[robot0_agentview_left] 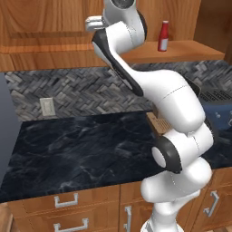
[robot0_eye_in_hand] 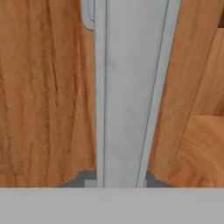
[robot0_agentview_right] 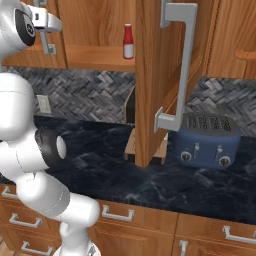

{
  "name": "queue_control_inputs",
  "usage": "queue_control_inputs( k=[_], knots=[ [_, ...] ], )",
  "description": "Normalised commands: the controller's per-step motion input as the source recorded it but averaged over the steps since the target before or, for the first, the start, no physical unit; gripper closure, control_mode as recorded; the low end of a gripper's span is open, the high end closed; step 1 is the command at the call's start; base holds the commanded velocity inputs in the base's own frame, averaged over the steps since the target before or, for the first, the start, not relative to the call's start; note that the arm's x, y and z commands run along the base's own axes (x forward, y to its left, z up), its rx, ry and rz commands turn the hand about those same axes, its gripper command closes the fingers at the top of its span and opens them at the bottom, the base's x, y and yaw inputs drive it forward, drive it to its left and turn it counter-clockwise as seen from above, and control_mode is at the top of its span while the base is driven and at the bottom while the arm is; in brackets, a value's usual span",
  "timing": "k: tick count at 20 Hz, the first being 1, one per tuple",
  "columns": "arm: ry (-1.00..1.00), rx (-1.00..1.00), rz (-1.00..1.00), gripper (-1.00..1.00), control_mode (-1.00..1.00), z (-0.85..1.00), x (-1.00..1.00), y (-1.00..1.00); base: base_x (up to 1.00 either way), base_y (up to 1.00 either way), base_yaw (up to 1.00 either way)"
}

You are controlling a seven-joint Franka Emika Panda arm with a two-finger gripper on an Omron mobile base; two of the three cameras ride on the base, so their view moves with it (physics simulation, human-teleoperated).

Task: Move the condiment bottle and ketchup from the cabinet to the dining counter.

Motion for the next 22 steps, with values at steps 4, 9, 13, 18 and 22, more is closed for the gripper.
queue_control_inputs(
  k=[4,9,13,18,22],
  knots=[
    [-0.12,0.0,0.11,1.0,-1.0,0.05,-0.4,0.43,0.0,0.0,0.0],
    [0.0,0.0,0.12,1.0,-1.0,0.16,-0.56,0.45,0.0,0.0,0.0],
    [0.02,0.02,0.12,1.0,-1.0,0.21,-0.59,0.48,0.0,0.0,0.0],
    [0.05,0.02,0.12,1.0,-1.0,0.17,-0.58,0.53,0.0,0.0,0.0],
    [0.06,0.02,0.13,1.0,-1.0,0.14,-0.61,0.54,0.0,0.0,0.0]
  ],
)
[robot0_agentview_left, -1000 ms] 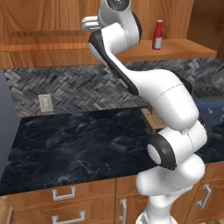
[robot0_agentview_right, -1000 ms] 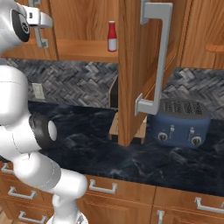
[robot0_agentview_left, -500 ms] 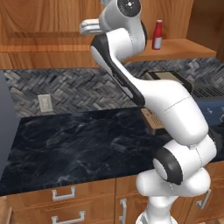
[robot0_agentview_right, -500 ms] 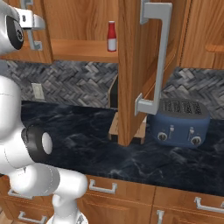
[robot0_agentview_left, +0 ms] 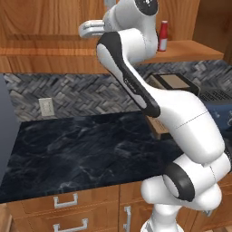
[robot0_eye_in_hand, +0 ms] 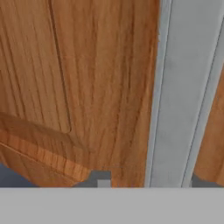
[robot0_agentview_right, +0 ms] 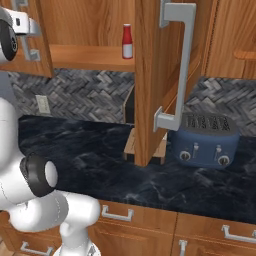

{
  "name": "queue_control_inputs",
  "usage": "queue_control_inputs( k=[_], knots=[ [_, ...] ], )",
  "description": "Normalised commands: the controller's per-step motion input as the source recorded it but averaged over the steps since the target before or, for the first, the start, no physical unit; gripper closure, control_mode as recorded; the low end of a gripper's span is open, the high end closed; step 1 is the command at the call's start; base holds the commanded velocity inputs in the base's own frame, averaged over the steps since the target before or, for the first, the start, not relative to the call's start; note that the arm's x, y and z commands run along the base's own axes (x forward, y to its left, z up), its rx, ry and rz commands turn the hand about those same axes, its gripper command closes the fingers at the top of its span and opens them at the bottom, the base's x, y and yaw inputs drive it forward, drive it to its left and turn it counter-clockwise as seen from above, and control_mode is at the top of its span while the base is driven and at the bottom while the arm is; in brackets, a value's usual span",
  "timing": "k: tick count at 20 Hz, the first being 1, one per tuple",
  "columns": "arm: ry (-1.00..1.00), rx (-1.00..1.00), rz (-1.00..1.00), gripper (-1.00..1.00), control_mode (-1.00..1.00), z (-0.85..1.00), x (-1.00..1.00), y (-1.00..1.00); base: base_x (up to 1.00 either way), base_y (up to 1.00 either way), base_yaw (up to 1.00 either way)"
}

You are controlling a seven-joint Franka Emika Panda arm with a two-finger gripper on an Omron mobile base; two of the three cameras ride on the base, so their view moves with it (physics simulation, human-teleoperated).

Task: Move the condiment bottle and ketchup from the cabinet to the dining counter.

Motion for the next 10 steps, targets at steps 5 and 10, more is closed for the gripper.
queue_control_inputs(
  k=[5,10],
  knots=[
    [0.04,0.03,0.14,1.0,-1.0,0.12,-0.66,0.52,0.0,0.0,0.0],
    [0.0,0.03,0.15,1.0,-1.0,0.06,-0.73,0.51,0.0,0.0,0.0]
  ],
)
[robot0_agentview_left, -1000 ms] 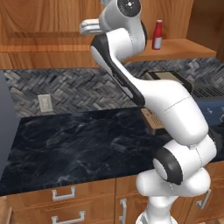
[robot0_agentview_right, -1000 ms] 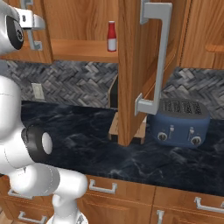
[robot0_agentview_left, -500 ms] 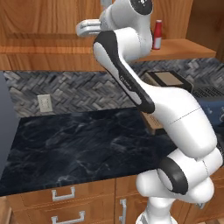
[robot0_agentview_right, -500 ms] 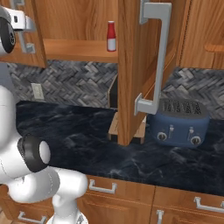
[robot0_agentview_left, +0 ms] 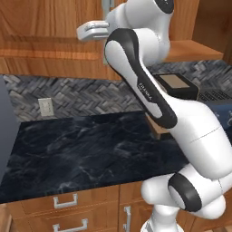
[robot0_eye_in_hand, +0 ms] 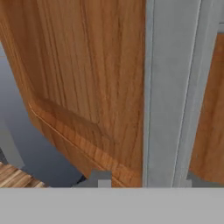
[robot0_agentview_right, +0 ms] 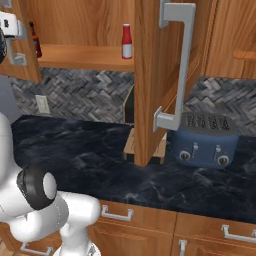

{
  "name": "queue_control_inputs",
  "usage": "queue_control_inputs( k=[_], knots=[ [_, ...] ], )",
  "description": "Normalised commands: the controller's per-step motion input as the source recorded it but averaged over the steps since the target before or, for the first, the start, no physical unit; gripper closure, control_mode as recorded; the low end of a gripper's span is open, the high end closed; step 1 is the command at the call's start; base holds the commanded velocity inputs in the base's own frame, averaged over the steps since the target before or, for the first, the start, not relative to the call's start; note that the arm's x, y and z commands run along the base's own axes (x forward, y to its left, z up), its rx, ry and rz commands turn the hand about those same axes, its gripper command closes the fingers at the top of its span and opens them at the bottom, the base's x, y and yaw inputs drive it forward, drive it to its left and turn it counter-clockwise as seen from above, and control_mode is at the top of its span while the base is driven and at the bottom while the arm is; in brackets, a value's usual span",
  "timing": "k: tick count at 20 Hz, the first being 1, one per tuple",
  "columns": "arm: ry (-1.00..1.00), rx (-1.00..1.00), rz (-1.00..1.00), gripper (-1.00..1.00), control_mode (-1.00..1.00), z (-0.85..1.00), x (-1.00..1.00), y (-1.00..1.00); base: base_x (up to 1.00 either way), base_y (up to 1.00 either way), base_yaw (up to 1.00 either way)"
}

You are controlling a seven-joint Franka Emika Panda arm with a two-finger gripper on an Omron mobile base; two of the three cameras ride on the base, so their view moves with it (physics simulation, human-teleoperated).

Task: Move the condiment bottle and ketchup from the cabinet to the dining counter.

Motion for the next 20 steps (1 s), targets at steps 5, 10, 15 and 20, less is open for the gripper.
queue_control_inputs(
  k=[5,10,15,20],
  knots=[
    [0.0,0.02,0.13,1.0,-1.0,0.0,-0.79,0.55,0.0,0.0,0.0],
    [0.0,0.03,0.09,1.0,-1.0,0.0,-0.76,0.58,0.0,0.0,0.0],
    [0.0,0.02,0.08,1.0,-1.0,0.0,-0.72,0.59,0.0,0.0,0.0],
    [0.0,0.02,0.05,1.0,-1.0,0.0,-0.64,0.58,0.0,0.0,0.0]
  ],
)
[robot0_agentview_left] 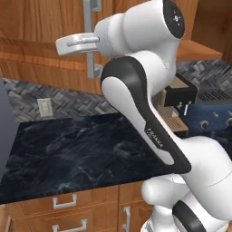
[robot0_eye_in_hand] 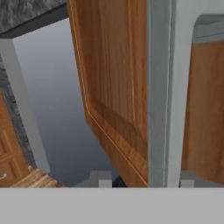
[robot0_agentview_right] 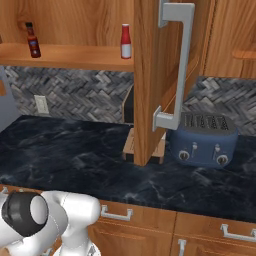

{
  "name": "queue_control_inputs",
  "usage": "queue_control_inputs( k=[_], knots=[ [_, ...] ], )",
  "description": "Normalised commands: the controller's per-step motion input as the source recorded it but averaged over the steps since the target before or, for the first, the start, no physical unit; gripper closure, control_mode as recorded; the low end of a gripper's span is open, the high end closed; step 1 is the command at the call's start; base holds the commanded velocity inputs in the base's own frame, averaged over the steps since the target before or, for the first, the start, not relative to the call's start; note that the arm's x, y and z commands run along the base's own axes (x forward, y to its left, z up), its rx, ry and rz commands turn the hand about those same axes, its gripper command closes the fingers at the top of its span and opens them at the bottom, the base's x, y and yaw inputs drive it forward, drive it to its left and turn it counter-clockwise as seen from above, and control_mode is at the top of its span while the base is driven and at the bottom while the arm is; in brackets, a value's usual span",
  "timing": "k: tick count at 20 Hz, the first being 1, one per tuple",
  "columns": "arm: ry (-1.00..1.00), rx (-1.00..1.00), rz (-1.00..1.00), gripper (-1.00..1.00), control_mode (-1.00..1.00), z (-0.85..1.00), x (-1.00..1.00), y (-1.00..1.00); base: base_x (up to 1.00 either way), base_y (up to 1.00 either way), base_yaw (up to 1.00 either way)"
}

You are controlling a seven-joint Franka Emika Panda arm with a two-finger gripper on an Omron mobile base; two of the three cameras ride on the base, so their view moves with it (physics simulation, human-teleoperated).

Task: Move the condiment bottle and ketchup from the cabinet to the dining counter.

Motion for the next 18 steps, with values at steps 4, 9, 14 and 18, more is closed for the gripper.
queue_control_inputs(
  k=[4,9,14,18],
  knots=[
    [0.0,0.03,0.01,1.0,-1.0,0.04,-0.55,0.51,0.0,0.0,0.0],
    [0.0,0.02,0.0,1.0,-1.0,0.01,-0.42,0.37,0.0,0.0,0.0],
    [0.06,0.06,-0.04,-1.0,-1.0,-0.01,-0.13,-0.01,0.0,0.0,0.0],
    [0.01,0.2,-0.11,-1.0,-1.0,0.19,-0.7,-0.4,0.0,0.0,0.0]
  ],
)
